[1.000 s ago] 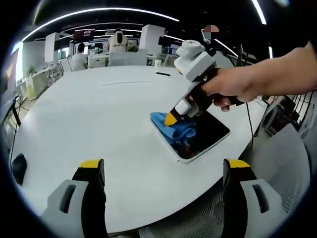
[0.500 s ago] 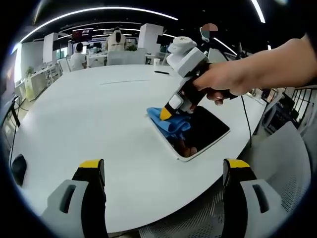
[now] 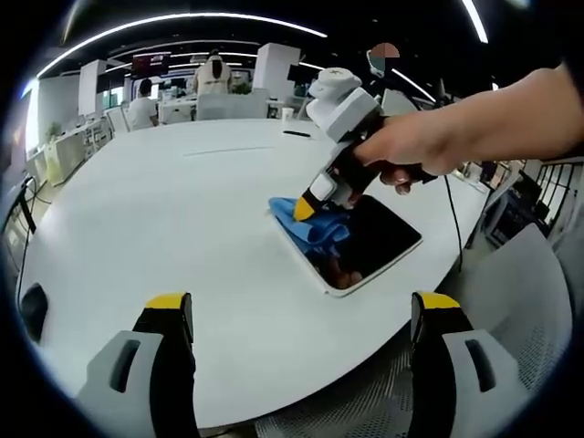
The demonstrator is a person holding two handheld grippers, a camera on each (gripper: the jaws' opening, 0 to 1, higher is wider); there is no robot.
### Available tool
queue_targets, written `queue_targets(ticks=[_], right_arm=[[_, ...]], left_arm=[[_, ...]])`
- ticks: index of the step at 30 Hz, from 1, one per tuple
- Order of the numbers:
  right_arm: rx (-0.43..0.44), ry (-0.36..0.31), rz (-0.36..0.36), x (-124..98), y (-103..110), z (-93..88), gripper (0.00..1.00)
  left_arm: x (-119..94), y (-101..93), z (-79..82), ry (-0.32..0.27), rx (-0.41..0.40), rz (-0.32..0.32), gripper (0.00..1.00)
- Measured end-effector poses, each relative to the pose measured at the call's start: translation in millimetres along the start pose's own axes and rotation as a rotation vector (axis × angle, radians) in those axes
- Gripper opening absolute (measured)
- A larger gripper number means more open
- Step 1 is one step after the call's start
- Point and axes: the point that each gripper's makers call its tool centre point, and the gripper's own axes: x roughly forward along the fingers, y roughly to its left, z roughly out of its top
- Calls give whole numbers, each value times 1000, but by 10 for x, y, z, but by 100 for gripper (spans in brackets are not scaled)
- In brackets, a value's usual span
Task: Wipe the mirror surface with the cleaning cloth until all visible marks leave the cleaned area.
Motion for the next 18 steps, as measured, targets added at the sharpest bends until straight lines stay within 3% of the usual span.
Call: queue_targets(ticks=[18], right_arm=[[17,0,1,-66,-78,-56,0]], left_arm=[[11,-20,-1,9,6,-10,99]])
